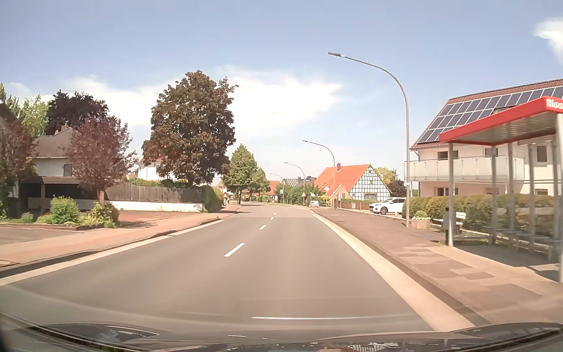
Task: Follow the waypoints while adhering to traffic rules and regulations
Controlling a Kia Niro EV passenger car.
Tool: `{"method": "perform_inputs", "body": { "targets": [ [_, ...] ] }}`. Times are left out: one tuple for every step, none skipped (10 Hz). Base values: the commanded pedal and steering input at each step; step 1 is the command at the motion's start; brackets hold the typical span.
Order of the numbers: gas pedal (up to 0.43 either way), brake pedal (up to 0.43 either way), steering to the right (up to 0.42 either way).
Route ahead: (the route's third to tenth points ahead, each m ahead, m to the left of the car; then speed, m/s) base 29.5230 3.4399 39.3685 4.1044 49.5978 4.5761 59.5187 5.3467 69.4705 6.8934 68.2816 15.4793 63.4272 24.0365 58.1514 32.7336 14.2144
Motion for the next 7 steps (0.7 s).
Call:
{"method": "perform_inputs", "body": {
  "targets": [
    [0.000, 0.030, -0.001],
    [0.000, 0.037, -0.001],
    [0.000, 0.043, -0.002],
    [0.000, 0.055, -0.002],
    [0.000, 0.061, -0.002],
    [0.000, 0.067, -0.003],
    [0.000, 0.061, -0.003]
  ]
}}
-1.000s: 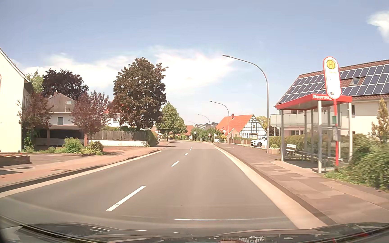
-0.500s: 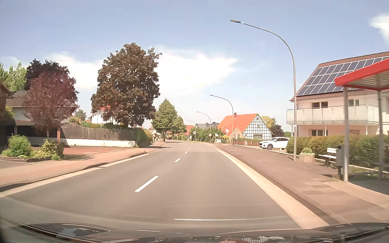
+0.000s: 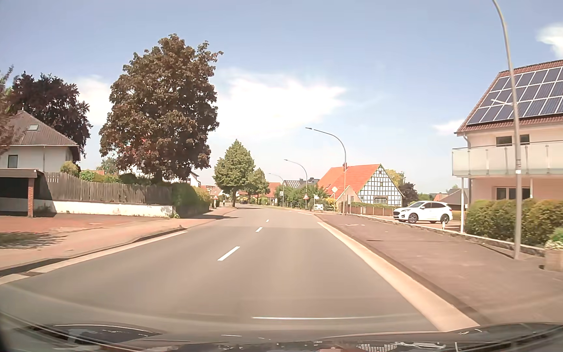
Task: Follow the waypoints while adhering to traffic rules and regulations
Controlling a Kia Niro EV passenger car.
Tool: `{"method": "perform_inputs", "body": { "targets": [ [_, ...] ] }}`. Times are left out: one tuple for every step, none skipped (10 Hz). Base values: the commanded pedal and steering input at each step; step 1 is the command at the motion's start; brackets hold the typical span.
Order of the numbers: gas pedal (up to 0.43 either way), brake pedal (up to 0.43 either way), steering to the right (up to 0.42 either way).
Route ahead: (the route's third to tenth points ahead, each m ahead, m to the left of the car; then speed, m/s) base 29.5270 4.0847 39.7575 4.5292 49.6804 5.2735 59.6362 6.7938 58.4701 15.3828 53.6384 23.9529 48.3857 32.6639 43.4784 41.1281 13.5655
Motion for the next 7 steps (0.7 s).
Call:
{"method": "perform_inputs", "body": {
  "targets": [
    [0.000, 0.067, -0.004],
    [0.000, 0.067, -0.005],
    [0.000, 0.067, -0.005],
    [0.000, 0.067, -0.005],
    [0.000, 0.067, -0.005],
    [0.000, 0.061, -0.005],
    [0.000, 0.055, -0.005]
  ]
}}
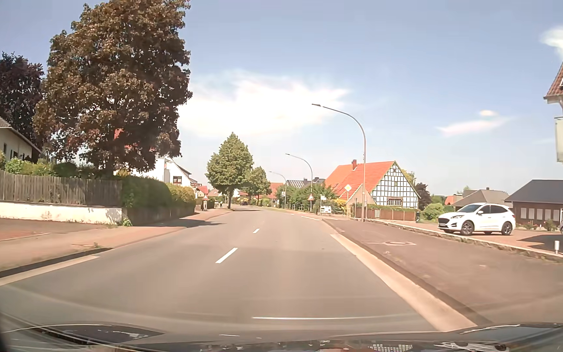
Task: Follow the waypoints while adhering to traffic rules and regulations
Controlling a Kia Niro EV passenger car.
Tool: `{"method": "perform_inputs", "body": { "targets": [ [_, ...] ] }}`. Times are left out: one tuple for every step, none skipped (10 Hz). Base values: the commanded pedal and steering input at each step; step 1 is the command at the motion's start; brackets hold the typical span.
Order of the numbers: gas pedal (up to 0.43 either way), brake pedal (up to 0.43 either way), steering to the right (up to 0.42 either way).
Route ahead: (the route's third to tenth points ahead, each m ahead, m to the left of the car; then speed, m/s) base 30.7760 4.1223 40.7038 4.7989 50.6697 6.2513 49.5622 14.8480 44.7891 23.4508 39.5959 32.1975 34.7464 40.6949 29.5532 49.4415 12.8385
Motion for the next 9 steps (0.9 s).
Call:
{"method": "perform_inputs", "body": {
  "targets": [
    [0.000, 0.055, -0.005],
    [0.000, 0.049, -0.005],
    [0.000, 0.043, -0.005],
    [0.000, 0.043, -0.005],
    [0.000, 0.043, -0.006],
    [0.000, 0.043, -0.006],
    [0.000, 0.049, -0.007],
    [0.000, 0.055, -0.008],
    [0.000, 0.067, -0.010]
  ]
}}
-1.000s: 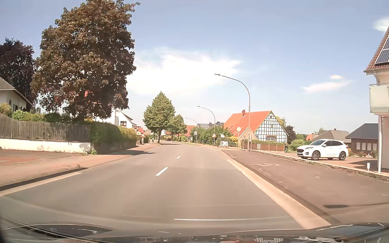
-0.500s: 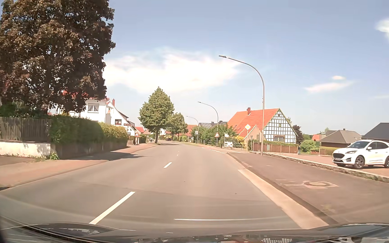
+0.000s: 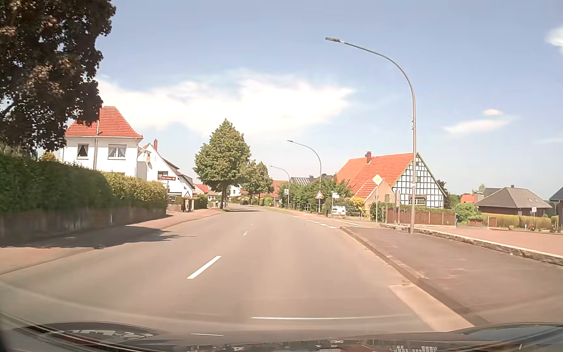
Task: Follow the waypoints while adhering to traffic rules and regulations
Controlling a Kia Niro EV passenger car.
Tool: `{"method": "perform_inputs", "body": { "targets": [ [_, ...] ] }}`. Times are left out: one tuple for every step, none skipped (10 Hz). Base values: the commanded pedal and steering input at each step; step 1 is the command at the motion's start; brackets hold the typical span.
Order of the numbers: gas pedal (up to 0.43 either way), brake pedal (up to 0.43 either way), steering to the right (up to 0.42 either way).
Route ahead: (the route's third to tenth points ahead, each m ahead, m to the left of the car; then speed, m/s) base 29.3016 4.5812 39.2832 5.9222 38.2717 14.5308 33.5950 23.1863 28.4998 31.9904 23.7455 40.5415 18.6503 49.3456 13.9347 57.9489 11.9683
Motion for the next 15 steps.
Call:
{"method": "perform_inputs", "body": {
  "targets": [
    [0.000, 0.104, -0.010],
    [0.000, 0.128, -0.012],
    [0.000, 0.146, -0.014],
    [0.000, 0.165, -0.014],
    [0.000, 0.177, -0.014],
    [0.000, 0.189, -0.014],
    [0.000, 0.213, -0.014],
    [0.000, 0.232, -0.014],
    [0.000, 0.238, -0.016],
    [0.000, 0.256, -0.017],
    [0.000, 0.268, -0.019],
    [0.000, 0.280, -0.020],
    [0.000, 0.293, -0.020],
    [0.000, 0.299, -0.021],
    [0.000, 0.299, -0.021]
  ]
}}
